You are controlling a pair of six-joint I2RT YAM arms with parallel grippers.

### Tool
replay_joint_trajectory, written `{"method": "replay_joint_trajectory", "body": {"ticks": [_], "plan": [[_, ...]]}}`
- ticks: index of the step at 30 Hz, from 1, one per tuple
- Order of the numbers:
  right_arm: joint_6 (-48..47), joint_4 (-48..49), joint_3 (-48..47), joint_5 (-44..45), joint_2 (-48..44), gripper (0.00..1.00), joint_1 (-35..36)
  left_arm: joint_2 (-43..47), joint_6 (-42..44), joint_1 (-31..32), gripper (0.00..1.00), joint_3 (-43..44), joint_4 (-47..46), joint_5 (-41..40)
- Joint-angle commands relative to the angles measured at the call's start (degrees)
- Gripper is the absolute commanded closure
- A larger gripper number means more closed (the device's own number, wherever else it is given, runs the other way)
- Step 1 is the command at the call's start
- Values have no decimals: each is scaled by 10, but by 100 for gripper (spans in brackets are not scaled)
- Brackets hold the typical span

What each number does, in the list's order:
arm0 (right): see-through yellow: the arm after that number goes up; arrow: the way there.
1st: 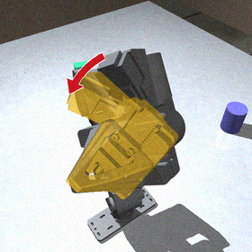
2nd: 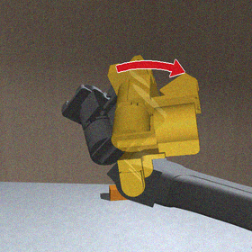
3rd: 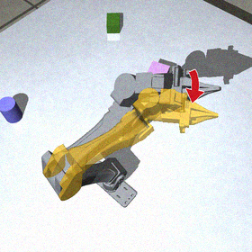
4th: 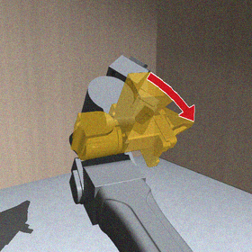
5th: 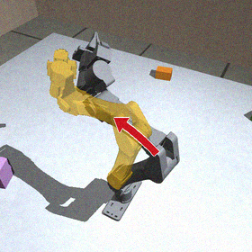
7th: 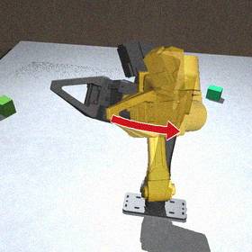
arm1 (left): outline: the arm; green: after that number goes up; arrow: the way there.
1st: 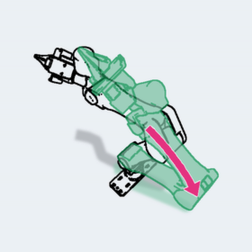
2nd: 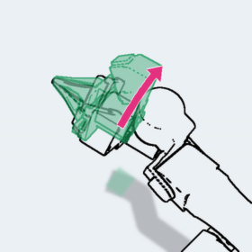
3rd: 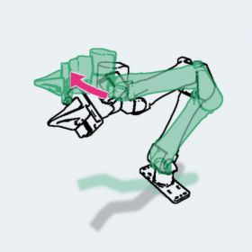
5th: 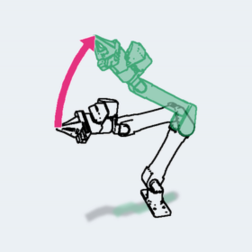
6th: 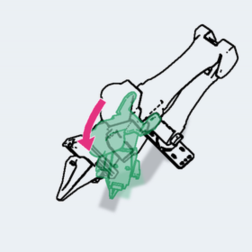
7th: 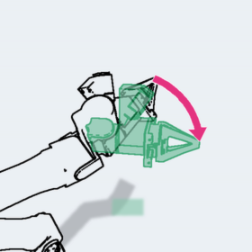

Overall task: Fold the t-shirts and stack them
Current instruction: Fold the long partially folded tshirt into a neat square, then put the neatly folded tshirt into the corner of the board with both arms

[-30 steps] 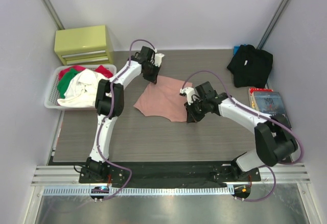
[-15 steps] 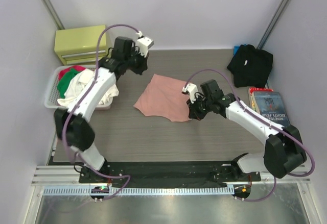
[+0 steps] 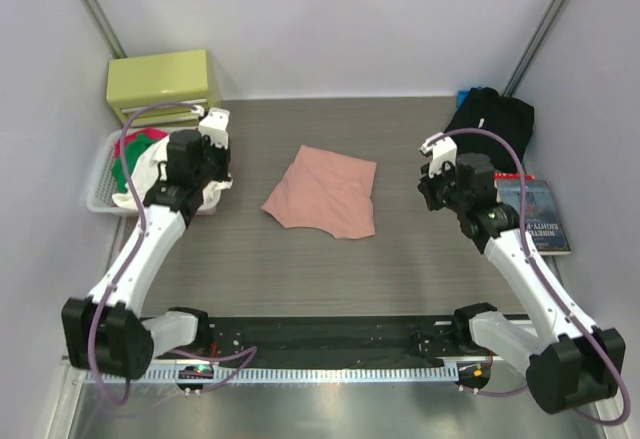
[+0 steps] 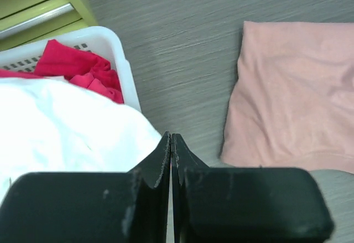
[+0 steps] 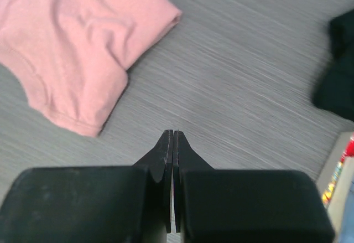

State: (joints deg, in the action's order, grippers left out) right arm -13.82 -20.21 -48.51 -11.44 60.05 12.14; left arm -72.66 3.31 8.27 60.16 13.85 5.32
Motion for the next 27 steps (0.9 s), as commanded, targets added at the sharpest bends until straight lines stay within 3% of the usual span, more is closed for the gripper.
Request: {"method": "replay_joint_trajectory", "body": {"ticks": [1, 6, 11, 15, 21, 26, 27], "plan": [[27, 82, 50, 102, -63, 99, -6, 110, -25, 32, 100, -51, -92, -143], [32, 118, 86, 113, -90, 99, -18, 134, 31, 27, 100, -85, -117, -182], [8, 124, 97, 126, -105, 99, -18, 172, 87, 34, 100, -113, -73, -87], [-12, 126, 124, 123, -133, 99, -18, 200, 114, 24, 100, -147, -66, -103], [-2, 93, 92, 122, -101, 99, -19, 192, 99, 14, 100, -141, -65, -94], [-10, 99, 110, 94, -135, 99, -24, 203, 66, -5, 100, -128, -61, -74], [-12, 94, 110, 79, -138, 99, -27, 205, 63, -18, 91, -124, -57, -61]]}}
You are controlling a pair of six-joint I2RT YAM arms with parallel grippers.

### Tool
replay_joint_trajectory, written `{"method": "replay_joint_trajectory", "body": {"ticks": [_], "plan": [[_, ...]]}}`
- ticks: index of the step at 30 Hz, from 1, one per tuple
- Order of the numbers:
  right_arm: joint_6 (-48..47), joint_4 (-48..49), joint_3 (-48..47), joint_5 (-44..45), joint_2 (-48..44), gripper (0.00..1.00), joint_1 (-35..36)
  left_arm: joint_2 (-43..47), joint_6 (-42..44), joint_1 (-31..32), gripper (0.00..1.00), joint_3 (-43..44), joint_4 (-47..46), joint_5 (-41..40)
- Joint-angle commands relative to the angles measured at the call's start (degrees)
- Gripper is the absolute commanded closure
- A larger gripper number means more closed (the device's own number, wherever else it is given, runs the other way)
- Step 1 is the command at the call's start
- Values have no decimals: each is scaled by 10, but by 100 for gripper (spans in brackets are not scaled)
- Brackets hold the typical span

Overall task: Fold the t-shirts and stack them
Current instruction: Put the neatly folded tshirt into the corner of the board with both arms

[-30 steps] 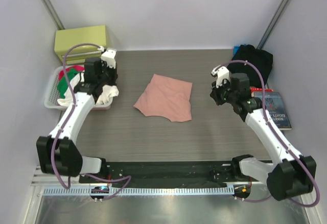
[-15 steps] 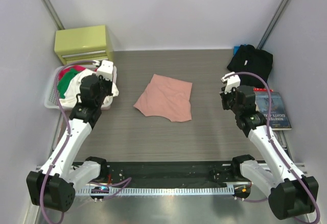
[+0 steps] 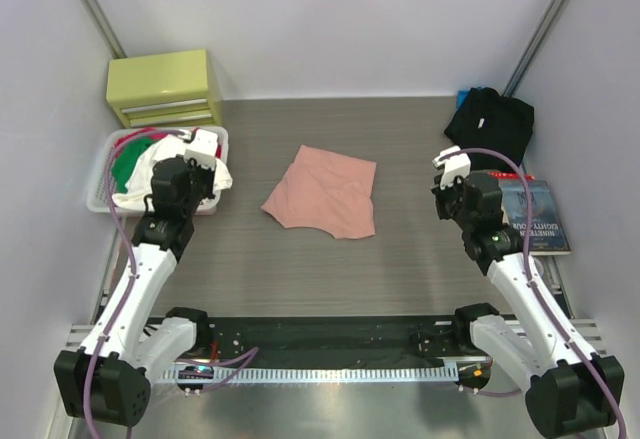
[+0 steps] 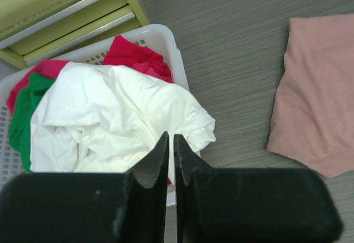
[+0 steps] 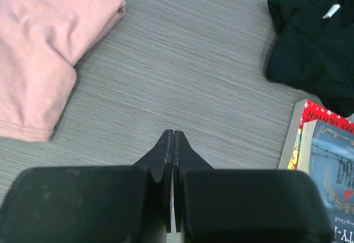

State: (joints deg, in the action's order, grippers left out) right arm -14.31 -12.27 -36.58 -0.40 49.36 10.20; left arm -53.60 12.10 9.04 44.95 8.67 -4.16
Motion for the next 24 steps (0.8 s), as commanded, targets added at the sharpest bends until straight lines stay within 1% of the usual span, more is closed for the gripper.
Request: {"method": "replay_joint_trajectory", "body": {"ticks": [1, 2, 3, 4, 6, 7, 8, 9, 13, 16, 17, 18, 19, 20, 21, 22, 23, 24], "plan": [[-6, 13, -10, -35, -36, 92, -11, 20, -31, -31, 78, 30, -1, 57], [-6, 12, -16, -42, -39, 80, -13, 23, -44, -41, 64, 33, 1, 70], [-11, -2, -20, -75, -40, 66, -20, 24, -49, -56, 41, 44, 9, 84], [-16, -13, -26, -95, -41, 52, -25, 26, -54, -60, 34, 51, 17, 101], [-6, -21, -29, -137, -50, 47, -38, 23, -61, -74, 30, 67, 35, 126], [-2, -21, -28, -146, -52, 45, -44, 18, -62, -79, 30, 74, 45, 143], [6, -22, -26, -151, -52, 44, -50, 8, -66, -83, 31, 79, 57, 173], [7, -22, -26, -155, -52, 43, -55, 4, -66, -86, 31, 85, 63, 181], [-1, -25, -23, -158, -53, 42, -62, 4, -52, -86, 29, 81, 68, 188], [0, -19, -18, -157, -51, 38, -62, 17, -42, -86, 23, 80, 74, 188], [2, -16, -17, -152, -49, 37, -62, 21, -39, -86, 21, 79, 75, 183], [9, -14, -18, -150, -48, 33, -62, 32, -39, -86, 18, 74, 73, 164], [13, -13, -19, -145, -45, 31, -62, 38, -42, -86, 15, 71, 66, 145], [16, -6, -19, -128, -45, 30, -62, 46, -45, -86, 8, 66, 55, 124], [20, 3, -17, -113, -45, 28, -62, 60, -51, -86, 8, 53, 42, 64], [33, 15, -8, -97, -45, 27, -62, 66, -48, -86, 6, 46, 18, 47], [35, 36, -3, -67, -45, 26, -62, 66, -49, -85, 0, 45, 14, 16], [41, 47, 4, -52, -44, 22, -62, 63, -48, -85, 0, 45, 8, -3]]}}
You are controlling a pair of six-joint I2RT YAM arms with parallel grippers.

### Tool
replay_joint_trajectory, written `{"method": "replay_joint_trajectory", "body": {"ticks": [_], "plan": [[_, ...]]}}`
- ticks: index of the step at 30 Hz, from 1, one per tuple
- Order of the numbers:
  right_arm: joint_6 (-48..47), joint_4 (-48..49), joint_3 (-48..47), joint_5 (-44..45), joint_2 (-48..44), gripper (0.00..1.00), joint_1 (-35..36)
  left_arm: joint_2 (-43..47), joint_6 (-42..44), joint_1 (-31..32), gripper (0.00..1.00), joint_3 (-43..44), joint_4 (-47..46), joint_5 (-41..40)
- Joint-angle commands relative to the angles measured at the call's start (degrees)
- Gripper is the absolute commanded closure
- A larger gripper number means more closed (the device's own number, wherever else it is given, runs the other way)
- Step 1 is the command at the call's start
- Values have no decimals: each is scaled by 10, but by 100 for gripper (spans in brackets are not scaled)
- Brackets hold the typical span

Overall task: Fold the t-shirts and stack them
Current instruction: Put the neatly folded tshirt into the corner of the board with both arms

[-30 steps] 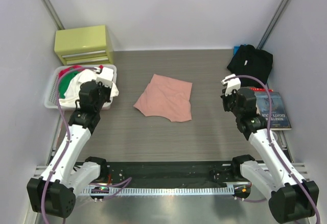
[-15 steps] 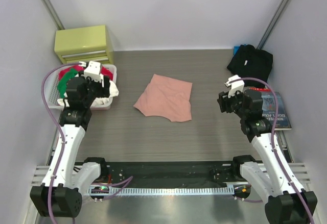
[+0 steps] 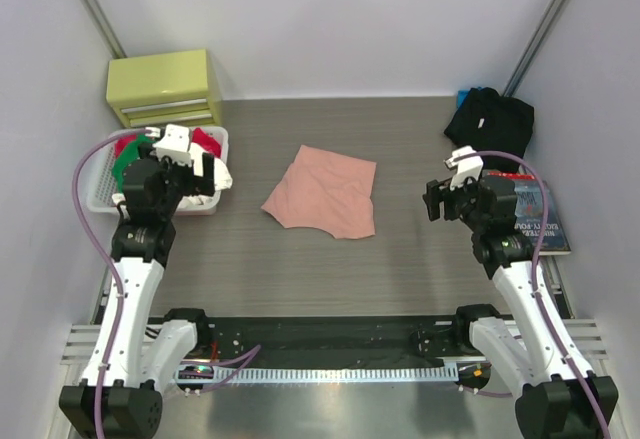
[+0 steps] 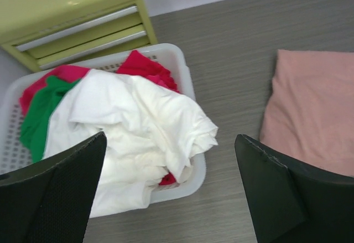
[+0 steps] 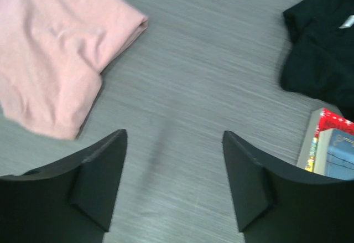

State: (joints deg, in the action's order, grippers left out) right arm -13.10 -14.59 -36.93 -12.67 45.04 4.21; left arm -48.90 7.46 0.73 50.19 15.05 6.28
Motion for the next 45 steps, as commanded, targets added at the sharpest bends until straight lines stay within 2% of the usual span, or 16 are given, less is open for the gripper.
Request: {"method": "replay_joint_trajectory", "body": {"ticks": [1, 3, 8, 10, 11, 14, 17, 19, 23, 26, 32, 36, 39, 42, 43, 45], "plan": [[36, 82, 18, 84, 1, 20, -3, 7, 9, -2, 0, -5, -61, -103], [45, 112, 27, 123, 5, 10, -3, -7, 12, 2, 0, 15, -56, -108], [41, 130, 16, 178, 22, 0, -2, -40, 8, 5, 0, 51, 24, -104], [40, 127, -9, 235, 57, 0, -3, -30, 45, 15, 0, 31, -9, -159], [26, 114, -21, 263, 73, 0, -2, -25, 57, 29, 0, 9, -28, -248], [24, 59, -78, 348, 168, 0, 0, -63, 97, 50, 0, 13, -34, -336], [40, -13, -131, 362, 256, 0, 2, -130, 75, 61, 0, 94, 73, -373], [61, -43, -152, 353, 298, 0, 2, -188, 48, 61, 0, 137, 157, -349], [31, 21, -113, 364, 247, 0, 3, -176, -28, 41, 0, 157, 151, -262], [24, 54, -87, 366, 199, 0, 3, -124, -175, 43, 0, 102, 45, -405], [47, 22, -95, 358, 224, 0, 2, -150, -203, 42, 0, 130, 96, -447], [67, -37, -132, 319, 282, 0, 0, -163, -200, 42, 0, 145, 104, -483], [100, -57, -167, 347, 304, 0, 0, -151, -153, 42, 0, 126, 48, -528], [74, 27, -115, 325, 241, 0, 1, -107, -63, 43, 0, 89, 2, -461], [70, 99, -62, 304, 185, 0, 2, -94, -39, 42, 0, 65, -5, -428], [51, 116, -34, 259, 134, 0, 1, -57, -1, 43, 0, 47, -10, -353]]}}
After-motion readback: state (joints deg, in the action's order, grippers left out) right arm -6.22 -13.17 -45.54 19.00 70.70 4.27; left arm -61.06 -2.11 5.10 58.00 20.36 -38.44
